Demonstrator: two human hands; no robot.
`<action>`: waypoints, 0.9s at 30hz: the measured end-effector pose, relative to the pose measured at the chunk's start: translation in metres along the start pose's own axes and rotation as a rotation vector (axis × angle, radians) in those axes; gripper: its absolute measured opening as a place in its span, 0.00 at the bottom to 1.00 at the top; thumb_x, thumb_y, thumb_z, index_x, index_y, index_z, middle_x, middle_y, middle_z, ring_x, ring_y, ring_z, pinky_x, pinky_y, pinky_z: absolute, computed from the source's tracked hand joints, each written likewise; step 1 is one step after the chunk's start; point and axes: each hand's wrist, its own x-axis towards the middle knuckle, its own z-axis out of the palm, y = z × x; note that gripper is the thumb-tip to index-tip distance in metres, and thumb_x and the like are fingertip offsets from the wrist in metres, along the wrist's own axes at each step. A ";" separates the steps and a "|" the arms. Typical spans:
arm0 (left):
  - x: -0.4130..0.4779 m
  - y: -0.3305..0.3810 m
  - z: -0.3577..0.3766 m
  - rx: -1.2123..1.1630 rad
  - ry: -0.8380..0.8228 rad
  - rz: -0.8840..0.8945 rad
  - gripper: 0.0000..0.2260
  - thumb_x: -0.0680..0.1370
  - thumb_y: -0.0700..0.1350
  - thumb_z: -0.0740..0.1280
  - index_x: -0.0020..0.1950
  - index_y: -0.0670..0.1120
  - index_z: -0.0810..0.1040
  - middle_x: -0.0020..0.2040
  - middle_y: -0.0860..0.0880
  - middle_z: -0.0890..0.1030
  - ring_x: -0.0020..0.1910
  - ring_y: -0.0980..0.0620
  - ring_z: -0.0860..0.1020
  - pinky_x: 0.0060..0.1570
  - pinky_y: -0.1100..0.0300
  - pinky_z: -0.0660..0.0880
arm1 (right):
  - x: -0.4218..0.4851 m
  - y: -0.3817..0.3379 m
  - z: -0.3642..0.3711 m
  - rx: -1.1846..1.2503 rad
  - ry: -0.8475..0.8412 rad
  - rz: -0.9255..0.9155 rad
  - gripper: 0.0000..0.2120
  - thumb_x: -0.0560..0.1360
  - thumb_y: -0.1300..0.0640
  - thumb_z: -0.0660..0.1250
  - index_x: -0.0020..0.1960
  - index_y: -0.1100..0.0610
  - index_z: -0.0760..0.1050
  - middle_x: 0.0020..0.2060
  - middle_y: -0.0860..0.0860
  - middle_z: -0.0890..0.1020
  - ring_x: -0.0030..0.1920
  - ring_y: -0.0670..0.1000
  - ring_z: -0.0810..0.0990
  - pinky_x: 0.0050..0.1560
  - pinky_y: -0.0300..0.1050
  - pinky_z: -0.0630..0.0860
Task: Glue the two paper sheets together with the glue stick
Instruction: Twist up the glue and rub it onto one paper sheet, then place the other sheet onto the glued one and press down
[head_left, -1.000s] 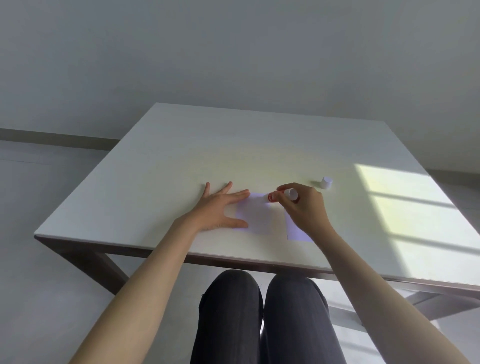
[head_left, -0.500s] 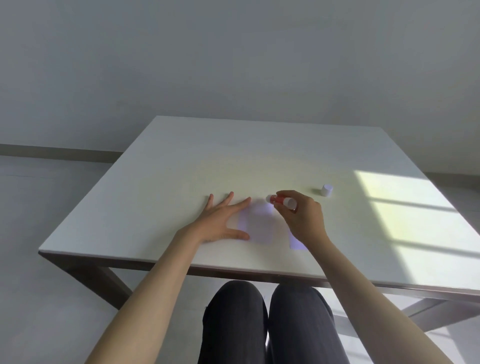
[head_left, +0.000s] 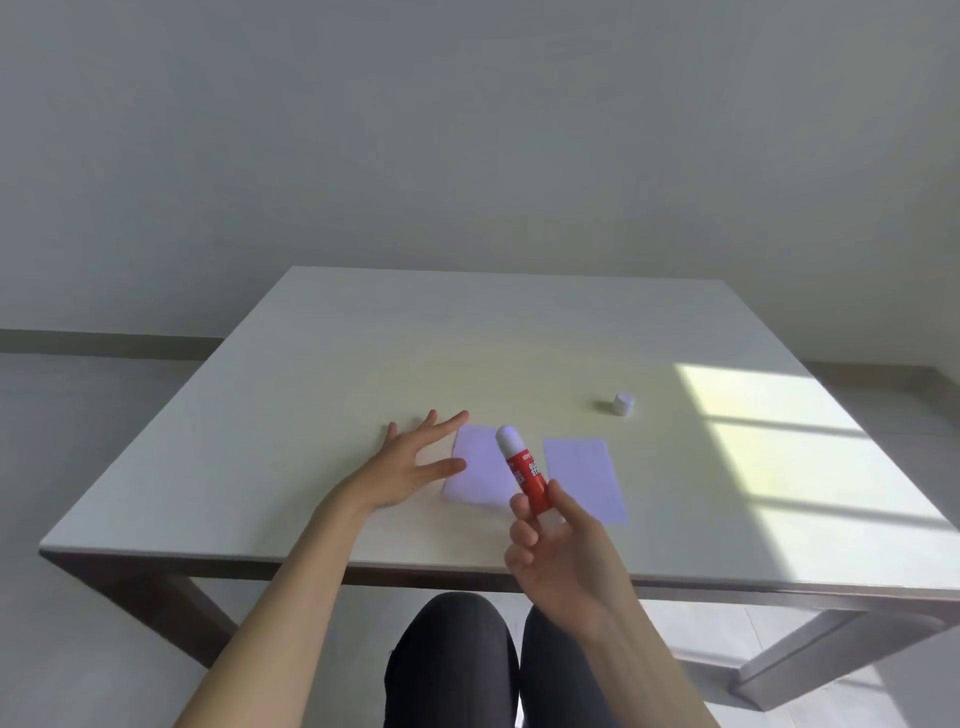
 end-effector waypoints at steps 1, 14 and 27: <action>-0.004 0.005 0.000 -0.026 0.021 0.012 0.26 0.77 0.52 0.64 0.72 0.61 0.58 0.77 0.53 0.56 0.69 0.67 0.40 0.71 0.51 0.31 | -0.001 0.003 0.000 0.035 -0.004 0.012 0.12 0.73 0.52 0.64 0.53 0.58 0.74 0.31 0.52 0.78 0.24 0.48 0.71 0.23 0.38 0.68; -0.035 0.069 0.024 -0.458 0.372 0.187 0.05 0.69 0.44 0.74 0.42 0.55 0.84 0.41 0.53 0.87 0.43 0.57 0.84 0.48 0.66 0.76 | -0.004 0.015 0.011 -0.233 0.020 -0.034 0.19 0.70 0.46 0.65 0.54 0.57 0.77 0.34 0.52 0.80 0.25 0.48 0.71 0.26 0.38 0.68; 0.073 0.045 -0.036 0.080 0.645 -0.024 0.09 0.68 0.47 0.70 0.30 0.52 0.73 0.23 0.67 0.76 0.33 0.73 0.73 0.34 0.69 0.65 | -0.018 0.006 0.002 -0.579 0.024 -0.172 0.08 0.76 0.60 0.64 0.50 0.59 0.81 0.33 0.52 0.78 0.26 0.50 0.71 0.29 0.38 0.67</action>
